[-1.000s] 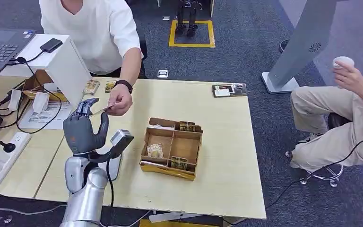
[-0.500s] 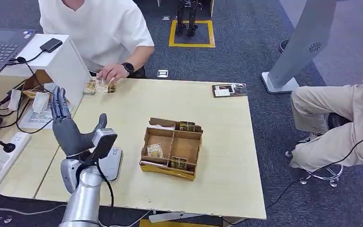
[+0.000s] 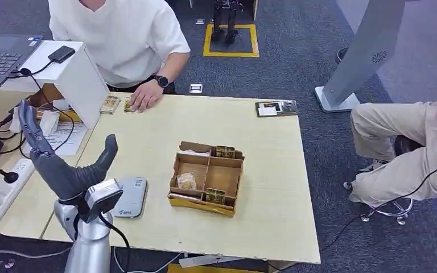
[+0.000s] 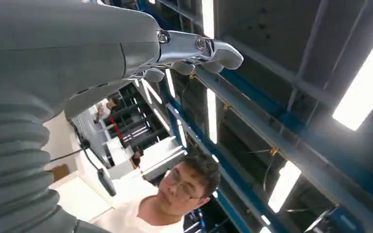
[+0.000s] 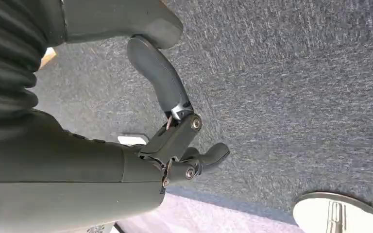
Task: Pass the card to the sensor for recognition and then transmit it.
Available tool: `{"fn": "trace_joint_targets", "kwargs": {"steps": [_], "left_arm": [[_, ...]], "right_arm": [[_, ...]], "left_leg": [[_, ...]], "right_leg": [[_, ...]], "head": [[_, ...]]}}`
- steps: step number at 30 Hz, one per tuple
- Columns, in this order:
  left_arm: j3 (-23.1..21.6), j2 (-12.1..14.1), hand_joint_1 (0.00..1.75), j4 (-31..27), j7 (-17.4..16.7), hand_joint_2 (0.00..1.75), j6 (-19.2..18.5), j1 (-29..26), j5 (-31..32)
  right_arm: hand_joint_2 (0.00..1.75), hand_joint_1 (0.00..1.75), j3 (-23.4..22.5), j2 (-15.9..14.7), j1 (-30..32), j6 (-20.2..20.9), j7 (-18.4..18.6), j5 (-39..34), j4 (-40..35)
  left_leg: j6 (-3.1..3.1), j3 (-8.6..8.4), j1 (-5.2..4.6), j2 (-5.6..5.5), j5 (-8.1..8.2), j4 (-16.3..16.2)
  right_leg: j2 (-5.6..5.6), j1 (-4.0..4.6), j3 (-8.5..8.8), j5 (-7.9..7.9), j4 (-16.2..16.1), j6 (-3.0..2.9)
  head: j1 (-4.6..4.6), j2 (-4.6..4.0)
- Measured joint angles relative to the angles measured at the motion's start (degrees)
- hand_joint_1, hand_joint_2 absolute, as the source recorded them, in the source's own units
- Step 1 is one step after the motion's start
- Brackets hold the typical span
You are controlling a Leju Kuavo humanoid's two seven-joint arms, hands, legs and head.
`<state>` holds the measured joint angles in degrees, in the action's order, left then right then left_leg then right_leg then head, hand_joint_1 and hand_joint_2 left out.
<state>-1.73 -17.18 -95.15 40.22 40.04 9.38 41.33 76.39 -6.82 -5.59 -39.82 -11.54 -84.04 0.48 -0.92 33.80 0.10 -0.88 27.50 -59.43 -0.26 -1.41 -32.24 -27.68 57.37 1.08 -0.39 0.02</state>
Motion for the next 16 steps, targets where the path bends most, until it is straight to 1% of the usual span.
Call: {"fn": "trace_joint_targets", "kwargs": {"steps": [3, 7, 13, 16], "left_arm": [[-1.00, 0.20, 0.00, -3.55, 0.00, 0.00, 0.00, -1.56, -2.86], [-1.27, 0.35, 0.00, -8.37, 0.00, 0.00, 0.00, -3.07, -6.40], [-1.27, 0.52, 0.00, -15.82, 0.00, 0.00, 0.02, -4.84, -10.42], [-1.27, 0.57, 0.00, -18.71, 0.00, 0.00, 0.02, -5.46, -11.34]], "right_arm": [[1.75, 0.00, -0.59, -0.04, 0.44, 0.00, 0.00, -0.17, 0.00], [1.75, 0.00, -1.49, -0.24, 0.75, 0.00, -0.50, -0.50, 0.00], [1.75, 0.00, -1.97, -0.83, 1.16, 0.00, -0.44, -0.50, 0.02], [1.75, 0.00, -2.23, -1.03, 1.27, 0.00, -0.42, -0.48, 0.02]], "left_leg": [[0.00, 0.02, 0.00, -0.02, 0.00, 0.00], [0.00, 0.00, 0.00, 0.01, 0.00, 0.00], [-0.01, 0.02, 0.00, 0.00, 0.00, 0.00], [-0.01, 0.02, 0.00, 0.00, 0.00, 0.00]], "right_leg": [[-0.05, 0.00, 0.00, 0.00, 0.00, 0.00], [0.00, 0.00, 0.00, 0.00, 0.00, 0.00], [-0.03, 0.00, 0.00, 0.00, 0.00, 0.00], [-0.03, 0.00, 0.01, 0.00, 0.00, 0.00]], "head": [[0.02, -0.02], [0.00, -0.02], [-0.02, 0.00], [-0.02, 0.00]]}}
